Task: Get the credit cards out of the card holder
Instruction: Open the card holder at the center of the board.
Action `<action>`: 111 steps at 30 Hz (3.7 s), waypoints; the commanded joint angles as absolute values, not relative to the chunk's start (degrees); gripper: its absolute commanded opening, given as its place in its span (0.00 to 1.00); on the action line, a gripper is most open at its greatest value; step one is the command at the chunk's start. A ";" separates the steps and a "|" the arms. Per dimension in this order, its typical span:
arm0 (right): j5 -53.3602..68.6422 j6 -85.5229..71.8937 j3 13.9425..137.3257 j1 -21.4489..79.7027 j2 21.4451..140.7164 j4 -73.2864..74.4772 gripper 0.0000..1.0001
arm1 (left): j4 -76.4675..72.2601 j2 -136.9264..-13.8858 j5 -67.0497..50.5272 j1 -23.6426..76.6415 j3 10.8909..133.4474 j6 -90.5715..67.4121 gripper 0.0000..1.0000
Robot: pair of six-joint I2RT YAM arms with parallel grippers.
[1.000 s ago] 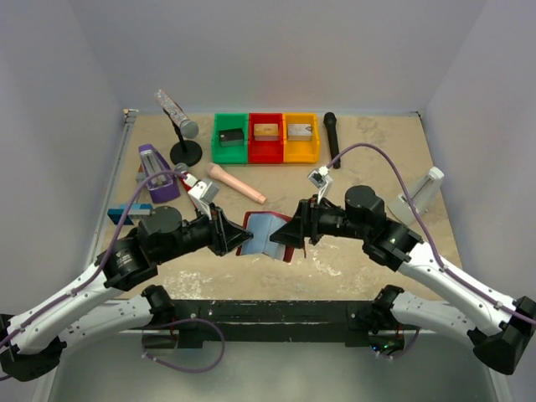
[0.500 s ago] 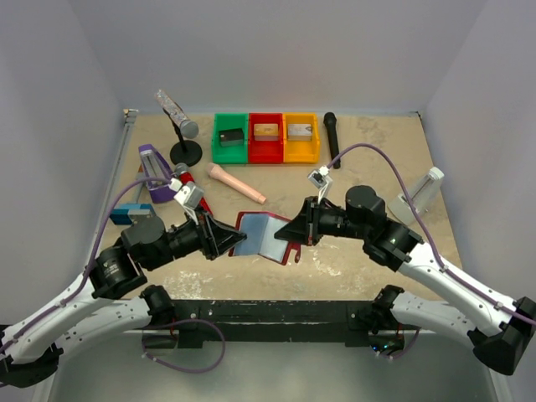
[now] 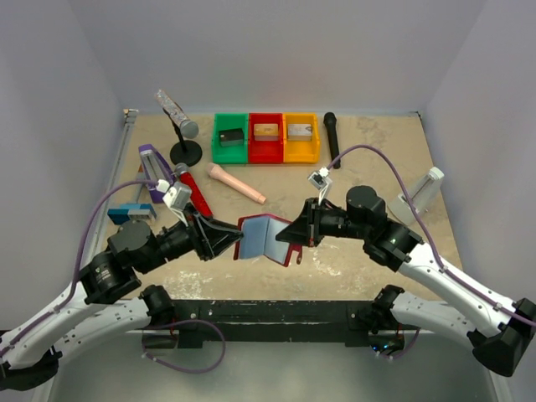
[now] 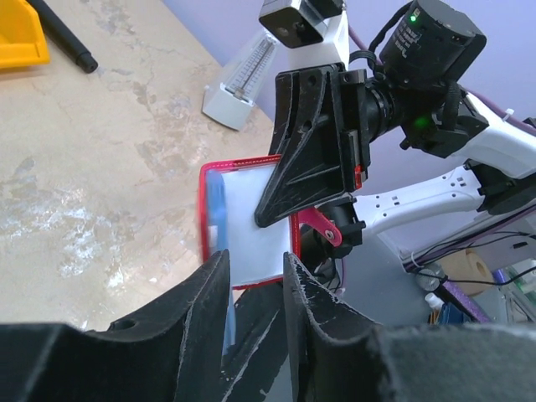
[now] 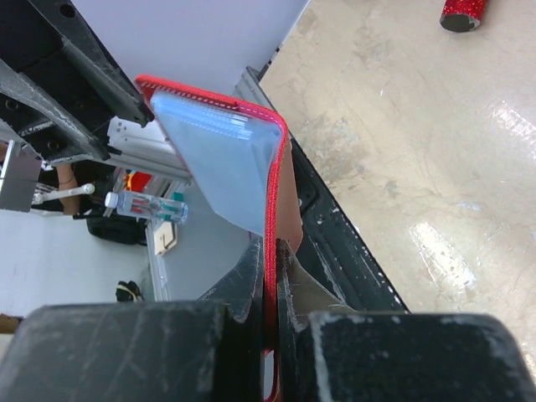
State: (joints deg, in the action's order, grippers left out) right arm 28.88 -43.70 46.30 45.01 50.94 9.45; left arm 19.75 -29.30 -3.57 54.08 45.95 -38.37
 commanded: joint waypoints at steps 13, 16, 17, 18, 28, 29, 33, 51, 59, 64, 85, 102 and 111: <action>32.96 -44.12 46.23 44.56 49.75 3.78 0.00 | 16.08 -29.89 -4.06 54.32 44.65 -37.70 0.37; 35.32 -42.81 47.54 44.47 49.31 4.57 0.00 | 17.75 -28.22 1.73 54.32 43.34 -39.19 0.57; 36.81 -41.93 48.42 44.56 49.31 5.27 0.00 | 17.67 -26.99 3.85 54.32 42.37 -39.90 0.63; 37.78 -40.71 49.38 44.56 49.13 6.58 0.00 | 16.62 -25.33 5.52 54.32 40.36 -40.25 0.69; 47.89 -35.07 55.11 44.56 47.37 13.01 0.00 | 8.17 -12.65 0.55 54.14 32.69 -37.80 1.00; 49.03 -35.42 55.19 44.56 47.46 12.31 0.00 | 7.13 -12.74 -1.47 54.14 32.70 -37.71 1.00; 52.46 -36.65 54.93 44.56 47.55 9.33 0.00 | -3.04 -11.95 -10.18 54.05 29.63 -38.05 1.00; 56.78 -40.87 52.03 44.56 45.00 0.79 0.00 | -19.24 -16.70 -24.16 53.96 25.31 -42.19 0.85; 55.64 -40.08 51.07 44.39 44.39 1.14 0.00 | -20.39 -15.12 -24.96 53.96 25.31 -42.19 0.59; 55.28 -39.90 51.06 44.47 44.38 1.23 0.00 | -19.25 -15.29 -25.31 53.96 25.84 -41.57 0.42; 53.18 -38.15 52.12 44.39 44.74 4.74 0.00 | -17.41 -16.88 -27.60 53.96 27.68 -40.52 0.00; 41.76 -43.15 50.98 43.95 47.72 1.76 0.79 | 29.16 -37.96 -7.92 54.05 59.14 -34.89 0.00; 34.01 -46.31 50.45 43.68 52.81 3.34 0.60 | 38.40 -43.68 -1.23 54.49 66.35 -36.12 0.00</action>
